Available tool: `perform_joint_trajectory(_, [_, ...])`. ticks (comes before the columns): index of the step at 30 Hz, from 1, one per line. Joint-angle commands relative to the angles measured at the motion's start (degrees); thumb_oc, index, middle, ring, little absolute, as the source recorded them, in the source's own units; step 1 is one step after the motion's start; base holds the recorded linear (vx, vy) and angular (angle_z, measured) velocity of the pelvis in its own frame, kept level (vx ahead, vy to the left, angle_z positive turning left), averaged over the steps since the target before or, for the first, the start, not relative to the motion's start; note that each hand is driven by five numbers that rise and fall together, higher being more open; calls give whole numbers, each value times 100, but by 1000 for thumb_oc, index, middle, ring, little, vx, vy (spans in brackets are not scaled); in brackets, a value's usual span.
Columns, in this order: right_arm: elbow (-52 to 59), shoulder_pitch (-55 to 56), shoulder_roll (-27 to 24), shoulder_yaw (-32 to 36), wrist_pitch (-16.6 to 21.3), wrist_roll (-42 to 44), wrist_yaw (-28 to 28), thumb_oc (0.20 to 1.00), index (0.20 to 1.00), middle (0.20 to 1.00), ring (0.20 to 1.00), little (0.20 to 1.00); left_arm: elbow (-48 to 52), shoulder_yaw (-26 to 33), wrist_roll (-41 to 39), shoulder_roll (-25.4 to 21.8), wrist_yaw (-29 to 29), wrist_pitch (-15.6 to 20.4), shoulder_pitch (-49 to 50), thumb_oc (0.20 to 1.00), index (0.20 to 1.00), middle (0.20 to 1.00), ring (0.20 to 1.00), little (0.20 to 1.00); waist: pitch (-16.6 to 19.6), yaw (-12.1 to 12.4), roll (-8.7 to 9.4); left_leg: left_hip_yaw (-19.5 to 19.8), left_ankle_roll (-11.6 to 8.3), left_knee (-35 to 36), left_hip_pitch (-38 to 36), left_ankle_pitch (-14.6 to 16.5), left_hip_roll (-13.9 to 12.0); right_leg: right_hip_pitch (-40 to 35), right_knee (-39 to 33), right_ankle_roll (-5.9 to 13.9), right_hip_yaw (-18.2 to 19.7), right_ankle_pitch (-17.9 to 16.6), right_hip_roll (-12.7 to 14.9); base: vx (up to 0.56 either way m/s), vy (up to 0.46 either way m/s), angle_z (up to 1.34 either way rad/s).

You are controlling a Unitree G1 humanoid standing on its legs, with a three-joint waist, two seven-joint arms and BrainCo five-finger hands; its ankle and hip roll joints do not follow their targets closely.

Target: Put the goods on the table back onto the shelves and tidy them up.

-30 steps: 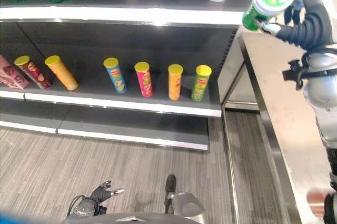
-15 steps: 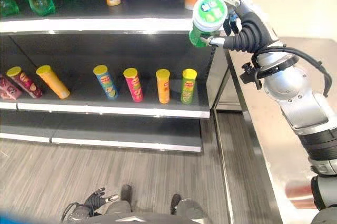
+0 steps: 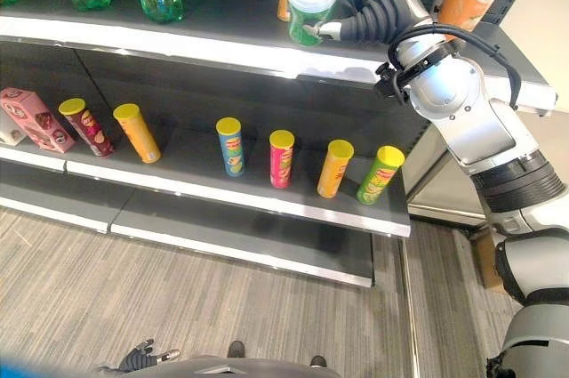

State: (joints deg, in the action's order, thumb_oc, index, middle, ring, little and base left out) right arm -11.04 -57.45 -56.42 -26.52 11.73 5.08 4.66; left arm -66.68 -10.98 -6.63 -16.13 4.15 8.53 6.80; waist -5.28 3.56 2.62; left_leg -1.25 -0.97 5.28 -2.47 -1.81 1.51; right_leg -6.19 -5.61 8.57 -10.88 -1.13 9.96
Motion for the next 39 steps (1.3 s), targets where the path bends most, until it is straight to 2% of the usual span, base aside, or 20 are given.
perform_joint_trajectory(1, [-601,-858,-131,-386,26,518,150,200,200,200,200,200,12,-135,-310,-250,33,137,-241,1000,1000,1000,1000,1000,12,93,210,-111,-452,-247,213,334,-447,-103,308,348,41,448,439,19,-24,15])
perform_joint_trajectory(3, [-1321,-1169,11,-616,4,934,-9,200,200,200,200,200,3,-203,-403,-286,12,150,-250,1000,1000,1000,1000,1000,12,172,234,-66,-472,-230,234,311,-442,-125,290,355,-53,434,438,30,-44,14])
perform_joint_trajectory(7, [-2065,-1516,196,-880,-37,1371,-230,200,200,200,200,200,-53,-294,-448,-306,-18,162,-263,1000,1000,1000,1000,1000,17,246,247,-5,-504,-226,242,289,-445,-198,260,357,-170,438,428,19,-42,17])
perform_joint_trajectory(14, [-2765,-1981,468,-1309,-102,1772,-592,200,200,200,200,200,-136,-445,-488,-351,-82,162,-338,1000,1000,1000,1000,1000,40,408,278,158,-555,-236,215,267,-492,-370,248,334,-404,485,369,25,-46,17])
perform_joint_trajectory(26, [-2986,-2052,721,-1552,-196,1678,-797,200,200,200,200,200,-185,-536,-523,-351,-130,143,-411,1000,1000,1000,1000,1000,55,517,303,296,-572,-252,192,275,-523,-468,247,319,-577,519,333,13,-11,6])
perform_joint_trajectory(39, [-3906,-2161,929,-1450,-338,1443,-719,200,200,200,200,200,-227,-616,-526,-392,-147,135,-465,1000,1000,1000,1000,1000,44,659,309,470,-575,-228,284,240,-492,-490,274,310,-768,560,315,19,-8,8])
